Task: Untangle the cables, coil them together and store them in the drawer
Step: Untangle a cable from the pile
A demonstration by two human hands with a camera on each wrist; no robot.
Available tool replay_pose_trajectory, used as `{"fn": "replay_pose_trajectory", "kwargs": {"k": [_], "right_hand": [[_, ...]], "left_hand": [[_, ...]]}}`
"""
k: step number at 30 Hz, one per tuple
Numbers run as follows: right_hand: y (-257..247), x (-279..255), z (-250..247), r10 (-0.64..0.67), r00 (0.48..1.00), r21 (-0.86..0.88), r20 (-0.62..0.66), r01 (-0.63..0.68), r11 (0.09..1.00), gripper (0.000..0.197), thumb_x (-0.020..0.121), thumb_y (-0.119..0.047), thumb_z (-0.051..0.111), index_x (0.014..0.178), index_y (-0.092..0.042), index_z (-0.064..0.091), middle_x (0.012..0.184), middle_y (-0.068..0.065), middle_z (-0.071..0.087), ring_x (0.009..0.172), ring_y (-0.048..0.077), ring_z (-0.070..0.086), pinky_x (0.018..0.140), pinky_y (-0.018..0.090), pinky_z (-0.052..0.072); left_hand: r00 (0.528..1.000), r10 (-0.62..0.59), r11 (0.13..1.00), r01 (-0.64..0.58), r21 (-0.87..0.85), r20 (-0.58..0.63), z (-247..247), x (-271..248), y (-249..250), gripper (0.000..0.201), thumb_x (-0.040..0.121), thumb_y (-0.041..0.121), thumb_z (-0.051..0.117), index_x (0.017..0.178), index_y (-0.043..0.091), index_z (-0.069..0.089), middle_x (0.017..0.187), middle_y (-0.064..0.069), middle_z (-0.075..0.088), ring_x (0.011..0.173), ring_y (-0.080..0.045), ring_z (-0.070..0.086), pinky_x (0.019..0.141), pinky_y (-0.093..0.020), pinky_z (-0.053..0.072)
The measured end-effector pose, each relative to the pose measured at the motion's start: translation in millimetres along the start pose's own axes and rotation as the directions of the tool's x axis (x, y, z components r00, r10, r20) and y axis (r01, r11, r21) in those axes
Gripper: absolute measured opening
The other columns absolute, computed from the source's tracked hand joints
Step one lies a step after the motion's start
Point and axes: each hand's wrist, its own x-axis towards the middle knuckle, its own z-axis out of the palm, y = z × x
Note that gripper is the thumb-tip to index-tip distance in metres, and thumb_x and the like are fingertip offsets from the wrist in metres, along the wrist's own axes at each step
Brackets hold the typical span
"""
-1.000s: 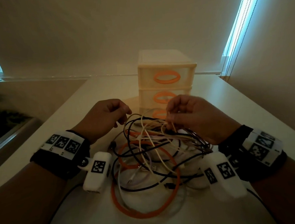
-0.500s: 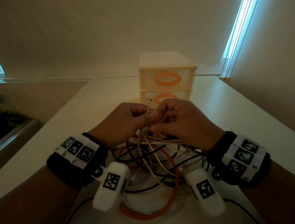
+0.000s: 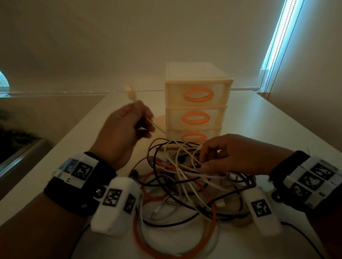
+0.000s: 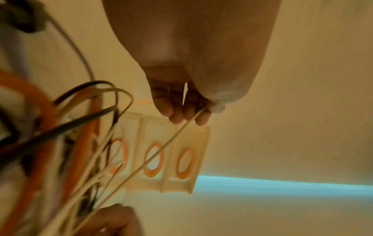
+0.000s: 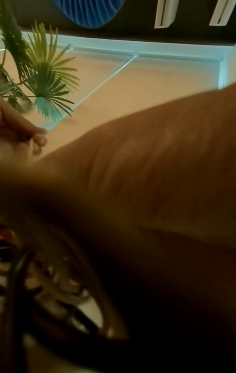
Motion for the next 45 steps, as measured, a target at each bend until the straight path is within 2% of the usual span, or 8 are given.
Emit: {"fn": "replay_pose_trajectory", "kwargs": {"k": [5,11,16,21,27,34,39,45], "right_hand": [[18,-5,-24,0.087,0.996,-0.117,0.018,-0.085,0.989,0.003,0.089,-0.04,0.071,0.09,-0.039,0.073,0.065,-0.008,0.062,0.058,0.002,0.054,0.06,0.015,0.042],[8,-5,-18,-0.015,0.998,-0.228,-0.067,-0.001,0.974,0.025,0.081,-0.046,0.073,0.106,-0.048,0.067,0.097,-0.02,0.064,0.089,-0.003,0.059,0.072,0.018,0.047],[-38,0,6,-0.101,0.959,0.132,-0.263,0.14,0.981,0.044,0.089,-0.027,0.064,0.131,-0.034,0.055,0.113,-0.014,0.069,0.103,0.001,0.066,0.09,0.031,0.058],[-55,7,35,-0.118,0.986,0.152,-0.12,0.135,0.979,0.011,0.102,-0.027,0.054,0.106,-0.027,0.065,0.091,0.0,0.072,0.076,0.01,0.068,0.07,0.023,0.056],[-48,3,30,-0.136,0.985,0.185,0.105,0.115,0.976,0.034,0.1,-0.044,0.049,0.091,-0.019,0.07,0.064,-0.005,0.06,0.057,0.008,0.054,0.06,0.022,0.046],[-22,5,-2,-0.086,0.939,0.017,-0.334,0.097,0.995,0.025,0.1,-0.032,0.053,0.079,-0.032,0.069,0.074,-0.013,0.067,0.065,0.003,0.061,0.06,0.013,0.045],[-3,12,-1,0.031,0.93,0.057,-0.366,-0.011,0.998,0.027,0.1,-0.033,0.054,0.079,-0.027,0.069,0.06,-0.012,0.061,0.052,0.001,0.052,0.059,0.026,0.045],[-2,14,-2,0.176,0.828,0.103,-0.532,-0.143,0.984,0.032,0.102,-0.034,0.051,0.077,-0.022,0.066,0.064,-0.002,0.056,0.054,0.009,0.049,0.058,0.029,0.042]], "left_hand": [[0.962,0.047,0.95,-0.126,-0.285,-0.269,-39,18,30,0.035,0.105,0.035,0.047,0.074,0.019,0.058,0.069,0.004,0.059,0.06,-0.01,0.054,0.056,-0.023,0.046],[0.999,0.022,1.0,-0.022,-0.017,-0.029,-1,0,7,0.035,0.109,0.025,0.041,0.086,0.008,0.061,0.073,-0.007,0.062,0.059,-0.017,0.056,0.056,-0.027,0.049],[0.995,0.036,0.997,-0.042,0.065,0.093,22,-14,4,0.035,0.108,0.021,0.042,0.093,-0.002,0.064,0.078,-0.012,0.065,0.063,-0.02,0.06,0.059,-0.028,0.053],[0.996,-0.005,0.995,-0.004,0.096,0.087,22,-17,7,0.035,0.107,0.022,0.044,0.09,0.003,0.068,0.075,-0.008,0.063,0.069,-0.019,0.059,0.062,-0.027,0.052],[0.981,-0.169,0.914,0.191,-0.357,0.093,4,-7,18,0.03,0.107,0.024,0.039,0.089,0.012,0.059,0.071,-0.001,0.057,0.065,-0.016,0.061,0.061,-0.026,0.053],[0.982,-0.08,0.763,0.171,-0.623,0.172,-23,5,35,0.034,0.109,0.029,0.036,0.081,0.017,0.052,0.057,0.009,0.026,0.049,-0.007,0.026,0.055,-0.022,0.035],[0.977,-0.014,0.74,0.154,-0.655,0.214,-25,2,42,0.037,0.11,0.032,0.035,0.08,0.018,0.051,0.054,0.008,0.023,0.044,-0.008,0.023,0.051,-0.022,0.025],[0.856,-0.057,0.747,0.379,-0.547,0.515,-5,-13,35,0.044,0.111,0.042,0.029,0.072,0.021,0.03,0.049,0.008,0.032,0.042,-0.008,0.033,0.049,-0.023,0.03]]}}
